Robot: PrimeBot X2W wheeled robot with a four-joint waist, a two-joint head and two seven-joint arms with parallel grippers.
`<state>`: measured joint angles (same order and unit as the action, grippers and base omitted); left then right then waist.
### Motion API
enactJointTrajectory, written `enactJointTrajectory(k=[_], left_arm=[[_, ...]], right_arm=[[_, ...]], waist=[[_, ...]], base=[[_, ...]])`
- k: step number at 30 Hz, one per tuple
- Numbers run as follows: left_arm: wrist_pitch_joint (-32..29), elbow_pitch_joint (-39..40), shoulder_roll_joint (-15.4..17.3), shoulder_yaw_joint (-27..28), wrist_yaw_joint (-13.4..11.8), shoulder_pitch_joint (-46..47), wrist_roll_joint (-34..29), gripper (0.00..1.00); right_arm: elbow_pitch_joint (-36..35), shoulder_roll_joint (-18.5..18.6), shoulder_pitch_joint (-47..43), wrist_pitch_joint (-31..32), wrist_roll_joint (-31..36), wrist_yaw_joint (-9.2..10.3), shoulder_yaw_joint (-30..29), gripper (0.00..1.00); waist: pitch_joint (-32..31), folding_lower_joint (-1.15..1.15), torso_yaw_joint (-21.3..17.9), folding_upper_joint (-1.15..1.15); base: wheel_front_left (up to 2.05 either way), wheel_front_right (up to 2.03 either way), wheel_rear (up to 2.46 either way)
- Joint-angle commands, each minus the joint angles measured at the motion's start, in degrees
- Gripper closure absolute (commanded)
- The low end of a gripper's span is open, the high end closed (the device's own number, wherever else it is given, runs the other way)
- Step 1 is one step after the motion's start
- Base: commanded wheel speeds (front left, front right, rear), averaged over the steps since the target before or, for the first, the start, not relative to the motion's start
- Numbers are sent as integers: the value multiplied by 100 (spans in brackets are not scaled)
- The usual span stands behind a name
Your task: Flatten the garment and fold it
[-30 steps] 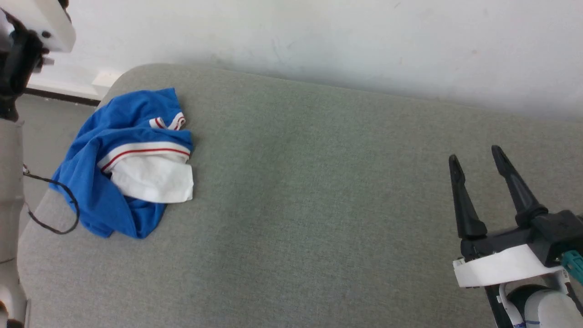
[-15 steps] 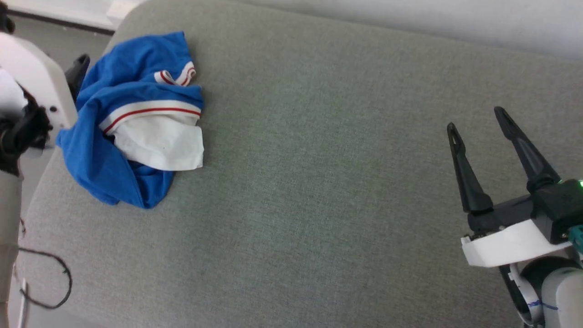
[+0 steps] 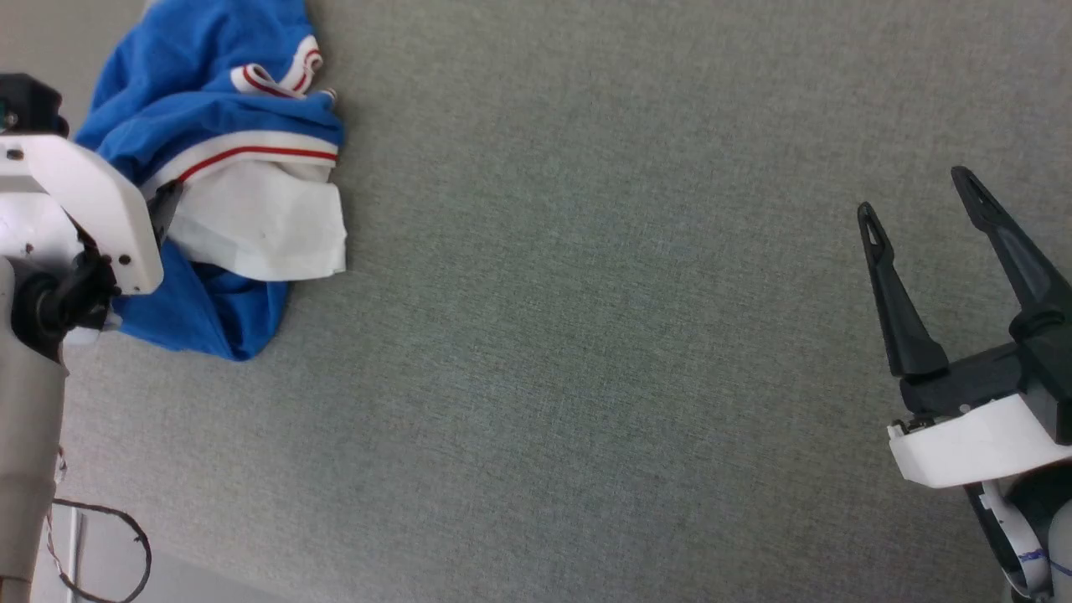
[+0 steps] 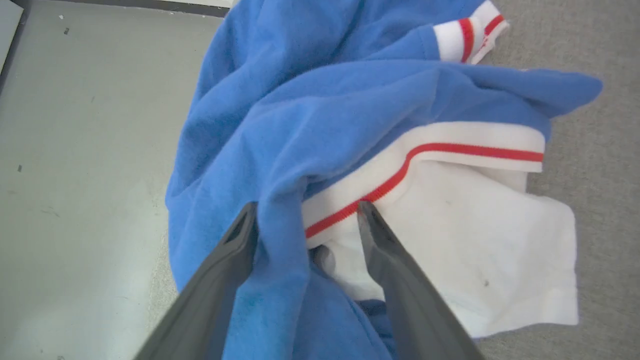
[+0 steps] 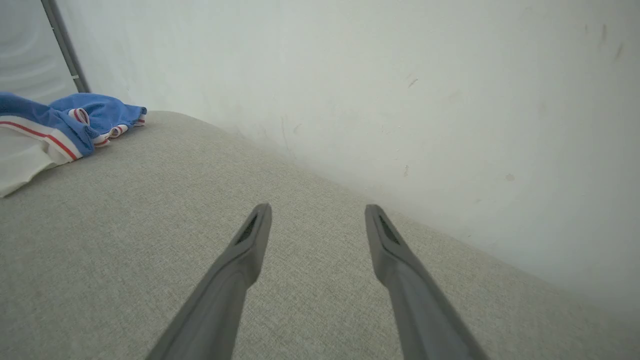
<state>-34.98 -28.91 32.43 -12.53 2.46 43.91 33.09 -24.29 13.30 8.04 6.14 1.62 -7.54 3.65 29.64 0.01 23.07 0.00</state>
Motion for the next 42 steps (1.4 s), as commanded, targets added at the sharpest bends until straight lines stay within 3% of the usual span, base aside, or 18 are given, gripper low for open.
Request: enactJointTrajectory(k=[1, 7, 8, 9, 16, 24, 28, 36, 42], left_arm=[[55, -54, -38, -12, 14, -28, -36, 0], [267, -493, -145, -158, 41, -6, -135, 0], [282, -556, -170, -203, 112, -12, -120, 40], [276, -628, -193, -228, 161, -19, -88, 100], [615, -810, -64, -277, 311, 136, -105, 100], [2009, -690, 145, 45, 72, 490, -312, 100], [2339, -497, 256, 131, 6, 760, -387, 100], [2077, 204, 326, 232, -72, 1557, -291, 100], [1738, 671, 75, 128, -137, 2283, -205, 100]], right_arm=[[-63, 27, 97, 25, -14, 5, 8, 0], [-400, 175, 239, 218, -22, 5, 71, 0], [-439, 184, 250, 245, -31, 5, 69, 0], [-469, 191, 255, 266, -39, 5, 64, 0], [-417, 110, 235, 200, -84, 5, 40, 0], [108, -221, 231, -282, -186, 5, 104, 0], [446, -496, 130, -604, -237, 5, 77, 0], [979, -905, -289, -1132, -308, 5, -166, 0], [1231, -1021, -532, -1407, -390, 5, -380, 0]], waist=[[185, -1, -7, 0], [307, -1, -66, 0], [305, -1, -72, 0], [298, -1, -76, 0], [135, -1, -70, 0], [-513, -1, -166, 0], [-1047, -1, -268, 0], [-2014, -1, -584, 0], [-2486, -1, -879, 0]], base=[[0, 0, 0], [0, 0, 0], [0, 0, 0], [0, 0, 0], [0, 0, 0], [0, 0, 0], [0, 0, 0], [0, 0, 0], [0, 0, 0]])
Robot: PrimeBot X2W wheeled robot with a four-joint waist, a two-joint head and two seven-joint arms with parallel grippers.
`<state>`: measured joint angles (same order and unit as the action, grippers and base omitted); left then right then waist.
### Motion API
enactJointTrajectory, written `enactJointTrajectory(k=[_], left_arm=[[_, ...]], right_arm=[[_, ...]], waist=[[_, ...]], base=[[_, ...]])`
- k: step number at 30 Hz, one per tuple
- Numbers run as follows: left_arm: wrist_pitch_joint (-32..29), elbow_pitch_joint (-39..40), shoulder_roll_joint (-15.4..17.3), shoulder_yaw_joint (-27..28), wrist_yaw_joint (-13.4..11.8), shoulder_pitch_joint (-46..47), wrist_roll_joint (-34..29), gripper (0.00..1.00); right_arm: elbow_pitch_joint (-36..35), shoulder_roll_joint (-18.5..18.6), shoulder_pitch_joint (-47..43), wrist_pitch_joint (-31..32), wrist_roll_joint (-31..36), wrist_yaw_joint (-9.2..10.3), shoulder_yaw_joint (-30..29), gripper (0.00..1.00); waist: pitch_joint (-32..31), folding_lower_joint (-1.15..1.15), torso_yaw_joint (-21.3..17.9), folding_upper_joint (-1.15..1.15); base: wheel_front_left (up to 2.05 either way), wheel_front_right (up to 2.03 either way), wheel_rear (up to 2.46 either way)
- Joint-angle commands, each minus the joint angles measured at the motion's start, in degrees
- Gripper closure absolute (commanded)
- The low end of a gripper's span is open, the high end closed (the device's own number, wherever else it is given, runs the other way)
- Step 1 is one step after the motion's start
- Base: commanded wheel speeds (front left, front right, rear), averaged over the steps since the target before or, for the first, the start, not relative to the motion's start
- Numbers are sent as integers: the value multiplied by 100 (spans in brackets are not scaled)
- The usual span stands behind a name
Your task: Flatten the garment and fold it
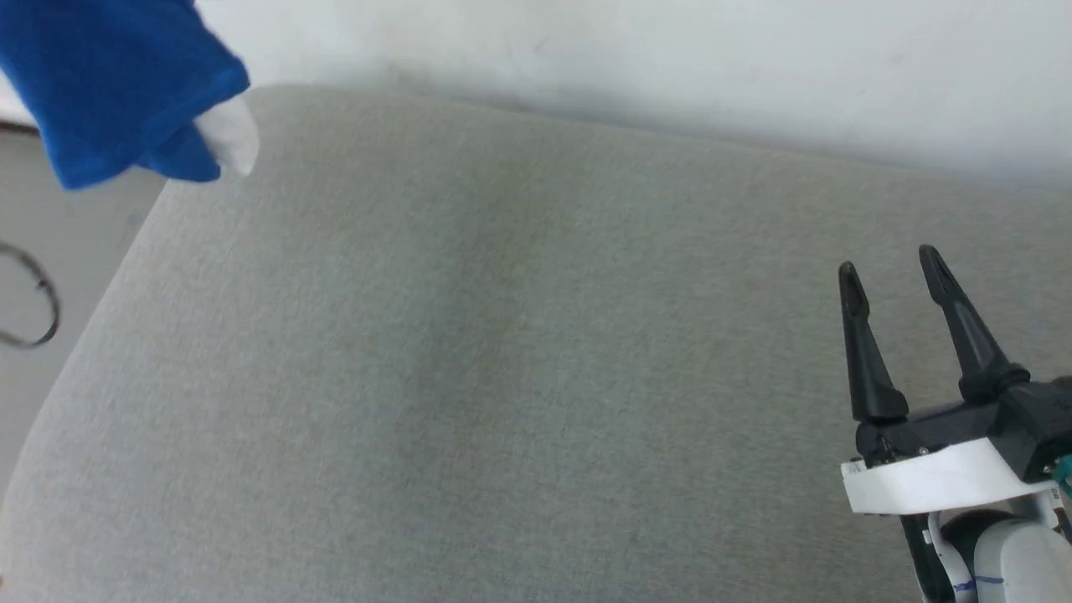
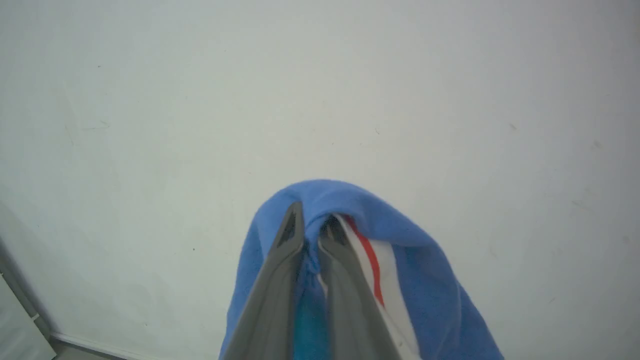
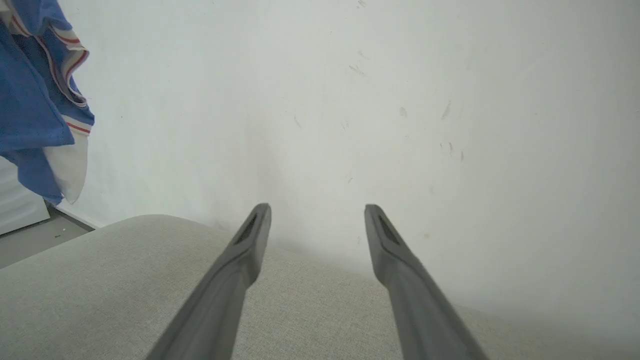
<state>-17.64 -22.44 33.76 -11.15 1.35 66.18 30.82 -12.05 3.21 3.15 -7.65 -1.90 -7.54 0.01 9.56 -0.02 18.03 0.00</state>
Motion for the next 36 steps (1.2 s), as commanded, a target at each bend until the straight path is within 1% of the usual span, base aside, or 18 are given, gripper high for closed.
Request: enactJointTrajectory(k=[1, 6, 12, 13, 17, 20, 24, 25, 29, 31, 36], left_arm=[[-51, 79, -140, -8, -53, 163, 75, 100], [-309, 348, -606, -135, -135, 493, 296, 100], [-648, 762, -1178, -420, -162, 430, 585, 100], [-724, 850, -1268, -502, -134, 385, 635, 100], [-964, 1252, -1677, -815, -161, 149, 800, 100], [-1015, 1489, -2007, -1075, -248, -119, 848, 100], [-864, 1610, -2465, -1444, -404, -655, 836, 100], [-864, 1610, -2465, -1444, -404, -655, 836, 100], [-490, 1532, -2771, -1876, -472, -1342, 725, 100], [-273, 1392, -2846, -2141, -498, -1732, 614, 100], [19, 482, -2860, -2915, -473, -2841, 304, 100]], right_arm=[[42, -19, -73, -66, -57, 5, -44, 0], [180, -31, -174, -245, -265, 5, -234, 0], [205, -32, -226, -302, -328, 5, -409, 0], [195, -32, -237, -302, -331, 5, -453, 0], [122, -33, -270, -299, -340, 5, -730, 0], [45, -33, -267, -283, -313, 5, -900, 0], [-52, -33, -262, -249, -313, 5, -1040, 0], [-52, -33, -262, -249, -313, 5, -1040, 0], [-108, -33, -276, -213, -344, 5, -1029, 0], [-90, -33, -274, -218, -365, 5, -986, 0], [-31, -33, -250, -205, -417, 5, -809, 0]], waist=[[-543, 2, -427, 0], [-847, 2, -711, 0], [-1019, 2, -1096, 0], [-1027, 2, -1158, 0], [-992, 2, -1386, 0], [-962, 2, -1559, 0], [-902, 2, -1776, 0], [-902, 2, -1776, 0], [-826, 2, -1993, 0], [-778, 2, -2096, 0], [-641, 2, -2369, 0]], base=[[0, 0, 0], [0, 0, 0], [0, 0, 0], [0, 0, 0], [0, 0, 0], [0, 0, 0], [0, 0, 0], [0, 0, 0], [0, 0, 0], [0, 0, 0], [0, 0, 0]])
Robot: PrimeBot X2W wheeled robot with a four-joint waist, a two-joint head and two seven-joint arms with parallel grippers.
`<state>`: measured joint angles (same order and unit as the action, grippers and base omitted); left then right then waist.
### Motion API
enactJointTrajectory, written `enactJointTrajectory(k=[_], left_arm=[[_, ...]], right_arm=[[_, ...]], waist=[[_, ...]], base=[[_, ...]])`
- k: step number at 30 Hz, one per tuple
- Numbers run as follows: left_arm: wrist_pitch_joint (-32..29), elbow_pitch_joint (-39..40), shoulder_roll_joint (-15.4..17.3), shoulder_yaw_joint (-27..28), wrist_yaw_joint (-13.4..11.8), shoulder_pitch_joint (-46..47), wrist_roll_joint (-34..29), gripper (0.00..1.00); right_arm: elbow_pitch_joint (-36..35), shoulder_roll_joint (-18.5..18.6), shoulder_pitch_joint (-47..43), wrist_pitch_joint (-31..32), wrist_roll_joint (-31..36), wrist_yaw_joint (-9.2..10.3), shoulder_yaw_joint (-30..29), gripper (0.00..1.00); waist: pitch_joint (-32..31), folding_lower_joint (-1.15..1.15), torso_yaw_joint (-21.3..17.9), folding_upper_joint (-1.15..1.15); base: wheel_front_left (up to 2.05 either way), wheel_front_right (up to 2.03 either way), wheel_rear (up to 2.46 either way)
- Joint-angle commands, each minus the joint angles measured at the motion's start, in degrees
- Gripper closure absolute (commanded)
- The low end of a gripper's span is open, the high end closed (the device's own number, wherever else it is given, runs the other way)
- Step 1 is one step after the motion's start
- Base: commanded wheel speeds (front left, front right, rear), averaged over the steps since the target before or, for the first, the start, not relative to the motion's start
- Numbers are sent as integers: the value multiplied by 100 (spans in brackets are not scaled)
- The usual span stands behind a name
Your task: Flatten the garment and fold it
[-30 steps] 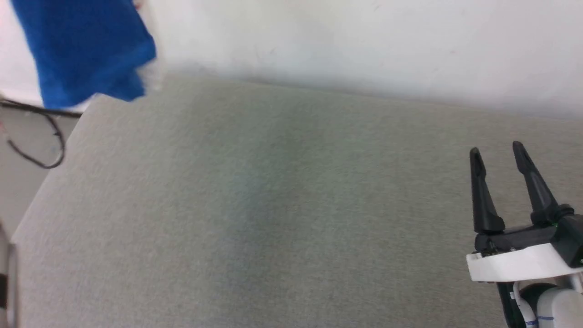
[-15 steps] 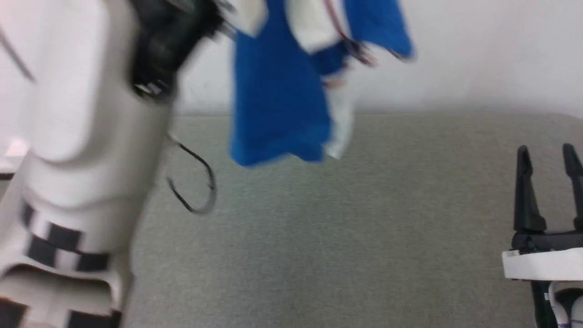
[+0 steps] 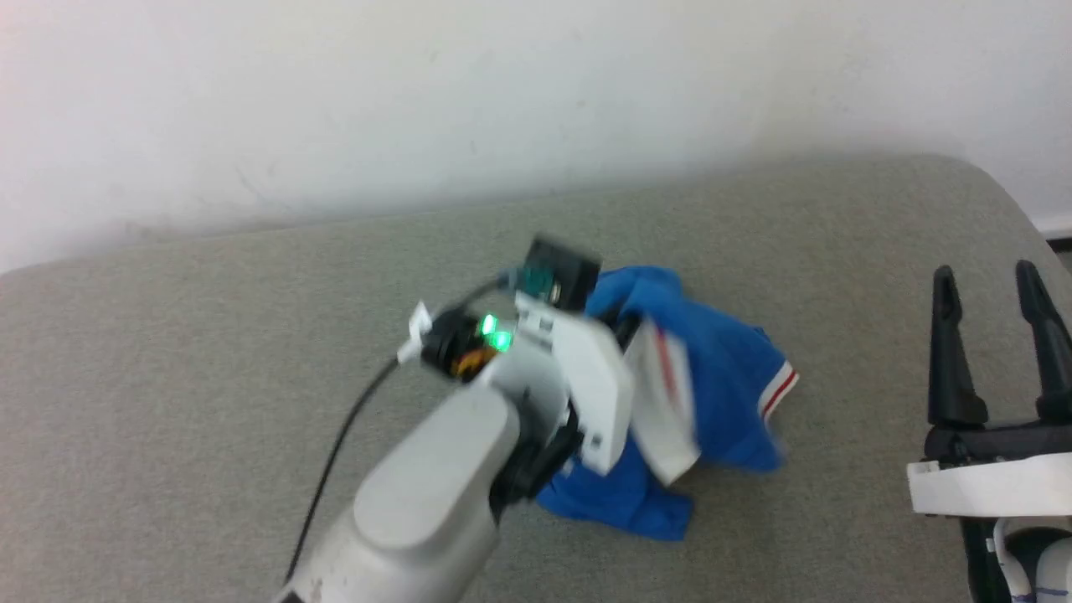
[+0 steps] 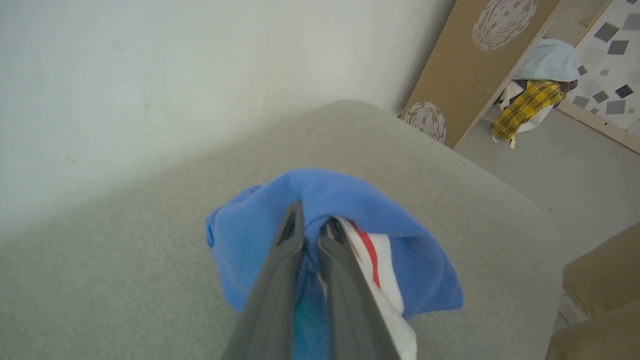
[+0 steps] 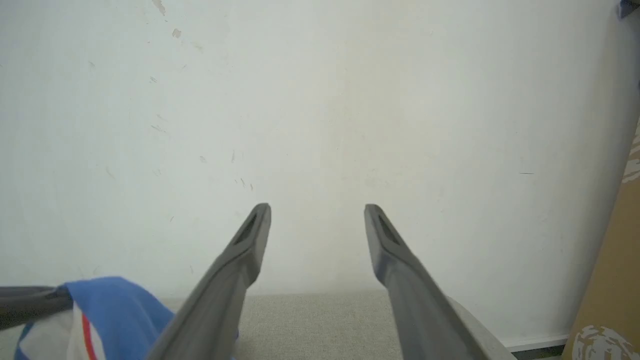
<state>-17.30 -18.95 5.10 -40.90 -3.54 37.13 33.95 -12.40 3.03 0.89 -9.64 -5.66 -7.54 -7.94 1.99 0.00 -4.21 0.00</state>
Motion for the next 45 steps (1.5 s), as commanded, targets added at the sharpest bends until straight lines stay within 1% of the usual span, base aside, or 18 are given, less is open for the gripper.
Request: enactJointTrajectory(k=[1, 3, 6, 7, 8, 9, 14, 16, 18, 21, 23, 24, 26, 29, 32, 36, 39, 45], left_arm=[[74, -111, 37, -22, -16, -116, -74, 100], [164, -610, 113, -185, -17, -389, -174, 100], [413, -1194, 93, -182, -109, -592, -179, 100], [512, -1319, 64, -161, -114, -603, -156, 90], [627, -1401, 30, -124, -108, -595, -118, 16], [746, -1436, -3, -76, -88, -572, -65, 0], [1376, -978, -72, 192, 106, -444, 182, 0], [1549, -544, 52, 354, 124, -513, 271, 0], [1669, 31, 262, 531, 65, -697, 345, 0], [1967, 1063, 731, 855, -192, -1142, 286, 0], [2533, 1757, 1196, 1033, -441, -1436, -200, 0], [2776, 2022, 1300, 1204, -646, -1684, -280, 0], [3047, 2490, 1544, 1399, -893, -2167, -527, 0], [3204, 3054, 1636, 1829, -1245, -2993, -693, 0], [3225, 3681, 1487, 2403, -1457, -3725, -984, 0], [3227, 4201, 1093, 2998, -1493, -4526, -1521, 0], [3228, 4258, 773, 3217, -1337, -4885, -1725, 0], [3229, 4211, 313, 3394, -767, -4789, -2011, 0]], right_arm=[[13, -15, -3, -10, -47, 5, 31, 0], [30, -15, 46, -11, -50, 5, 118, 0], [32, -15, 82, 4, -25, 5, 147, 0], [29, -15, 80, 13, -20, 5, 139, 0], [28, -15, 74, 21, -16, 5, 129, 0], [27, -15, 64, 23, -12, 5, 116, 0], [46, -15, -21, 53, 4, 5, 9, 0], [49, -15, -60, 65, -7, 5, 5, 0], [48, -15, -111, 72, -26, 5, -13, 0], [59, -15, -197, 73, -68, 5, -6, 0], [71, -15, -229, 65, -105, 5, 28, 0], [79, -15, -245, 58, -120, 5, 38, 0], [99, -15, -287, 49, -157, 5, 45, 0], [155, -15, -383, 60, -211, 5, 119, 0], [236, -15, -495, 44, -259, 5, 169, 0], [382, -15, -666, 13, -305, 5, 218, 0], [456, -15, -773, -4, -339, 5, 208, 0], [323, -13, -434, 292, -146, 5, 255, 0]], waist=[[151, 0, -200, 0], [216, 0, -313, 0], [306, 0, -392, 0], [329, 0, -391, 0], [341, 0, -382, 0], [340, 0, -368, 0], [186, 0, -177, 0], [102, 0, -94, 0], [30, 0, -5, 0], [-38, 0, 96, 0], [-37, 0, 120, 0], [-36, 0, 130, 0], [-25, 0, 149, 0], [1, 0, 130, 0], [31, 0, 99, 0], [7, 0, 79, 0], [-30, 0, 102, 0], [127, 0, 227, 0]], base=[[0, 0, 0], [0, 0, 0], [0, 0, 0], [0, 0, 0], [0, 0, 0], [0, 0, 0], [0, 0, 0], [0, 0, 0], [0, 0, 0], [0, 0, 0], [0, 0, 0], [0, 0, 0], [0, 0, 0], [0, 0, 0], [0, 0, 0], [0, 0, 0], [0, 0, 0], [0, 0, 0]])
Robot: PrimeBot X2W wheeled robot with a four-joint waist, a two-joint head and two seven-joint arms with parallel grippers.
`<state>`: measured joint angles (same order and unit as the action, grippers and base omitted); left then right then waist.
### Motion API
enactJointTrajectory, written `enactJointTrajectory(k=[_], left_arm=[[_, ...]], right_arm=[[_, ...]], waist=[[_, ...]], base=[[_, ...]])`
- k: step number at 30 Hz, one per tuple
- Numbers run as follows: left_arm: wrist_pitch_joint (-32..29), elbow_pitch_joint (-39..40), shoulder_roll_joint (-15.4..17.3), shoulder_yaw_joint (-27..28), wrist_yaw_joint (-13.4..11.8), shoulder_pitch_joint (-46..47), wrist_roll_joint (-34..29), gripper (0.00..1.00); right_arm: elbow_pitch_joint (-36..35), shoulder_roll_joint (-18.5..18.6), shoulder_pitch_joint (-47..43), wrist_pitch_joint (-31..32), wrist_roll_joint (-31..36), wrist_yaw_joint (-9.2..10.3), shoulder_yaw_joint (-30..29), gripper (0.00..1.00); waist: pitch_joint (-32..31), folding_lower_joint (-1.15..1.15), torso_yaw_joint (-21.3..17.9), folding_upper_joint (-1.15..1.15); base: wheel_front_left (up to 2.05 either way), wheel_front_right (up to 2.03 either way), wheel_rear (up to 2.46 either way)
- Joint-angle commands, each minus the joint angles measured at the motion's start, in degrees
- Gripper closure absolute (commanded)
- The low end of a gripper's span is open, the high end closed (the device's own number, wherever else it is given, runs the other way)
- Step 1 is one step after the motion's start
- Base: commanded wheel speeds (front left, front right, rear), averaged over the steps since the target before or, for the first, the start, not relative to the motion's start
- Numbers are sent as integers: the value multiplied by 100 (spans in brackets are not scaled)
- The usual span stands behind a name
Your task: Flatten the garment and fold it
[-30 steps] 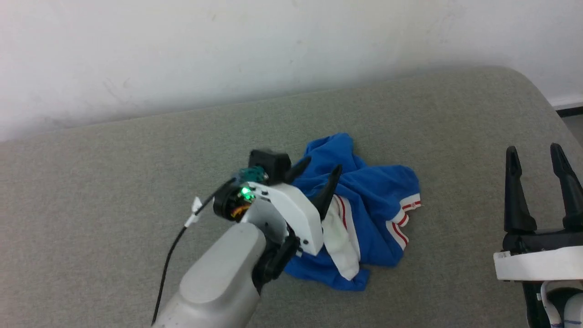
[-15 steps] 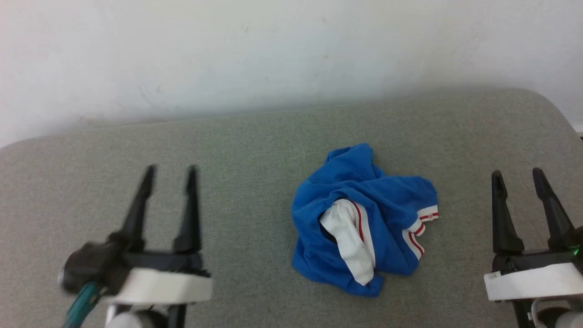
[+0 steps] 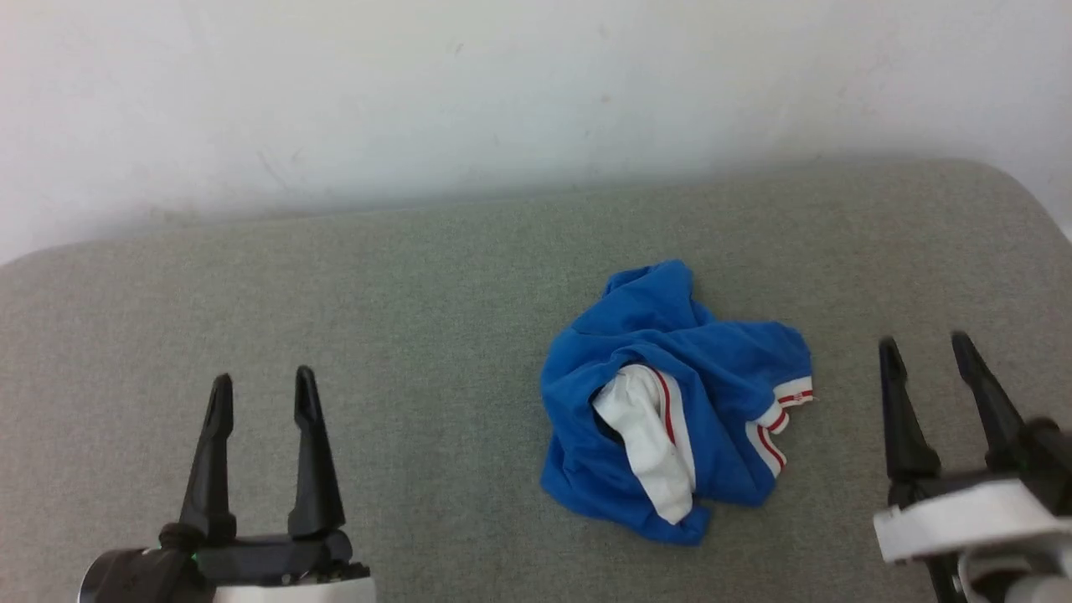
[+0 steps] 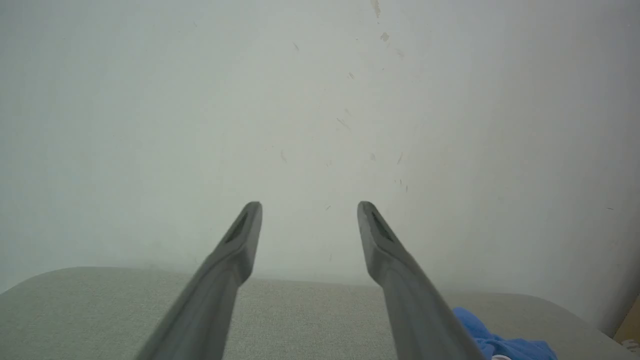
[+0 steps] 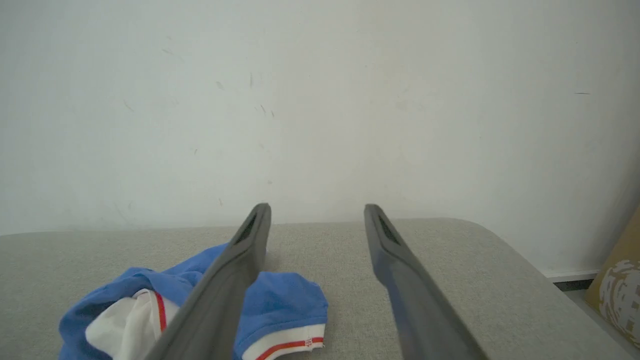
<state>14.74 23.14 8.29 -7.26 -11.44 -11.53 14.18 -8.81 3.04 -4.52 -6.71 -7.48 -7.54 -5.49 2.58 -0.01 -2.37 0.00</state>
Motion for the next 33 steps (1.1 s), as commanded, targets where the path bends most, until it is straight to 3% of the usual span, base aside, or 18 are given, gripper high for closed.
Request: enactJointTrajectory(k=[1, 7, 12, 17, 25, 26, 27, 28, 33], left_arm=[[25, -20, -60, 55, 104, 125, -79, 0], [25, -201, -321, 118, 501, 394, -259, 0], [26, -355, -453, 66, 710, 561, -341, 0], [26, -495, -511, -17, 843, 712, -384, 0], [26, -606, -535, -93, 956, 948, -471, 0], [26, -619, -537, -99, 962, 963, -475, 0], [26, -636, -537, -107, 967, 976, -479, 0], [26, -657, -538, -120, 965, 987, -478, 0], [26, -768, -540, -168, 897, 970, -427, 0]], right_arm=[[-69, 20, 238, 167, 114, 5, 68, 0], [225, 337, 1182, 1427, -472, 5, 270, 0], [1009, 708, 1686, 2541, -629, 5, 174, 0], [1723, 1078, 1933, 2941, -564, 5, 319, 0], [2735, 1179, 2285, 3524, -768, 5, 755, 0], [2852, 1153, 2323, 3566, -767, 5, 685, 12], [2954, 1134, 2355, 3590, -727, 5, 640, 61], [3034, 1119, 2381, 3581, -681, 5, 613, 100], [3083, 980, 2514, 3122, -512, 5, 339, 100]], waist=[[116, 1, 53, 0], [435, 1, 139, 0], [736, 1, 337, 0], [1012, 1, 612, 0], [1337, 1, 937, 0], [1350, 1, 953, 0], [1357, 1, 969, 0], [1350, 1, 981, 0], [1112, 1, 938, 0]], base=[[0, 0, 0], [0, 0, 0], [0, 0, 0], [0, 0, 0], [0, 0, 0], [0, 0, 0], [0, 0, 0], [0, 0, 0], [0, 0, 0]])
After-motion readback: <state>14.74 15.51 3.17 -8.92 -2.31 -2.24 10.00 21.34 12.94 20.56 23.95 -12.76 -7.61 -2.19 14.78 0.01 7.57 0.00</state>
